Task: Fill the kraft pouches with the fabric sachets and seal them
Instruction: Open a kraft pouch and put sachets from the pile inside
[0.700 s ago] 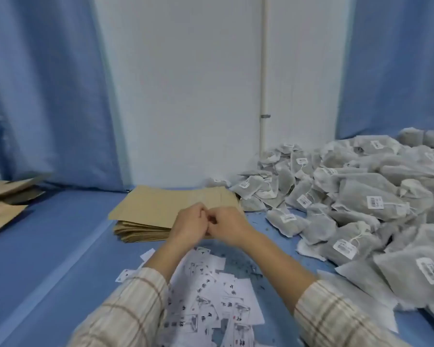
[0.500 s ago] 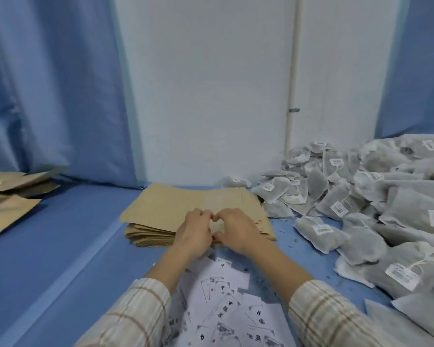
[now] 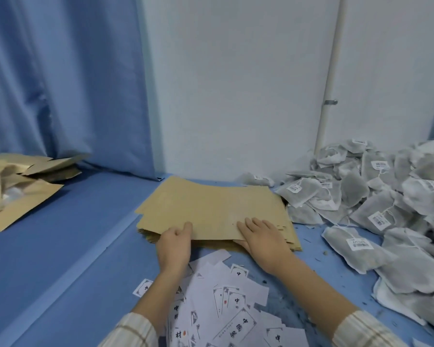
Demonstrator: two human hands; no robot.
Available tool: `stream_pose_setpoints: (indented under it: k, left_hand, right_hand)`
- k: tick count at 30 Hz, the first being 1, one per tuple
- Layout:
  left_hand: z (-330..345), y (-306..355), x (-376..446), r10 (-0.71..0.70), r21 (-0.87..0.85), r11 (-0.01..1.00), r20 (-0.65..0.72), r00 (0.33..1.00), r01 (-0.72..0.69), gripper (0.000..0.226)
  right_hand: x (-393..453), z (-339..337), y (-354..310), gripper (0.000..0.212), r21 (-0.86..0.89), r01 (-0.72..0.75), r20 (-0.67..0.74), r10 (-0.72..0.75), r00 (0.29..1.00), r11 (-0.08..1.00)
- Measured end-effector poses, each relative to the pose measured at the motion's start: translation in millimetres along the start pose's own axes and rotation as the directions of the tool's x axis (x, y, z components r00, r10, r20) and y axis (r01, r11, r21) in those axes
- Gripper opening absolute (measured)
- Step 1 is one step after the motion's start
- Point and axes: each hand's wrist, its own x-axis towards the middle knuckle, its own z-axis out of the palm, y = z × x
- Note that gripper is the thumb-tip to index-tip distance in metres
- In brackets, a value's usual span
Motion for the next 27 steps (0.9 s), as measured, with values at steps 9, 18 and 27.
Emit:
stream_pose_setpoints:
  k: [9, 18, 27]
  left_hand:
    - [-13.9, 22.0, -30.1, -0.397, -0.589, 0.646, 0.284, 0.873, 0.486, 0.028]
    - [-45.1, 51.3, -74.8, -0.104, -0.769, 0.539, 0.344, 0.933, 0.343, 0.033]
    - [-103.4, 88.7, -129.9, 0.615, -0.02, 0.788, -0.017, 0.788, -0.615, 0.058]
  right_hand:
    - [-37.3, -14.9, -4.9, 0.056, 0.068, -0.075, -0.126, 0.083, 0.989, 0.995]
    - [-97.5, -50.8, -24.8, 0.049, 0.12, 0.055, -0.124, -0.04, 0.991, 0.991]
    - [-125.6, -144.7, -53.0, 0.041, 0.992, -0.028, 0.003, 0.201, 0.98, 0.124]
